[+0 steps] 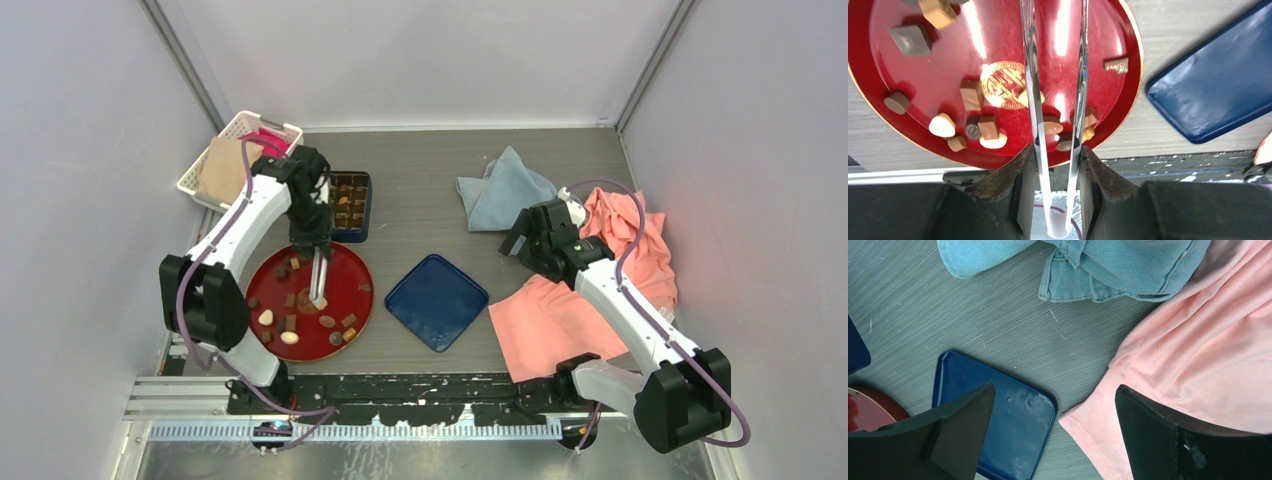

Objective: Pack the chocolate
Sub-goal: Pick up the fake chocolate from the plate, then place the fake chocolate in the packing box, then pick up the fake chocolate from the plate.

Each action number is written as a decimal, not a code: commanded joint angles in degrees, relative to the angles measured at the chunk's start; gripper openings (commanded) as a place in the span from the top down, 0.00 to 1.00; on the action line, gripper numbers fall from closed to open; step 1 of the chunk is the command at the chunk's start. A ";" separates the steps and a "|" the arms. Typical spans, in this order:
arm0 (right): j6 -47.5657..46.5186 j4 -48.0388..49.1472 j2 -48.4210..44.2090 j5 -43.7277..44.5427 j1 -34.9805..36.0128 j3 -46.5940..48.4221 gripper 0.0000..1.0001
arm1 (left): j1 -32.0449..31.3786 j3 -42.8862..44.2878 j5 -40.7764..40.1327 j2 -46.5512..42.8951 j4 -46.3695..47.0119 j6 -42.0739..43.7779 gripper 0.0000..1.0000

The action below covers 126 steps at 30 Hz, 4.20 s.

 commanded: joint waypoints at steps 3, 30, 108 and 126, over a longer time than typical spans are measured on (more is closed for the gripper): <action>-0.37 0.94 -1.55 1.51 0.20 1.56 0.05 | 3.81 8.55 2.51 5.31 1.08 1.34 1.00; -0.22 0.29 -2.18 2.83 0.24 1.08 0.04 | 5.40 15.49 6.63 18.53 4.80 2.90 1.00; 0.02 3.79 1.18 -1.72 0.33 0.42 0.05 | -10.24 -30.30 3.03 -29.49 -7.66 -26.05 0.67; -0.81 3.13 0.49 -1.77 0.31 0.26 0.05 | -10.25 -36.64 7.82 -25.86 2.91 -27.78 0.62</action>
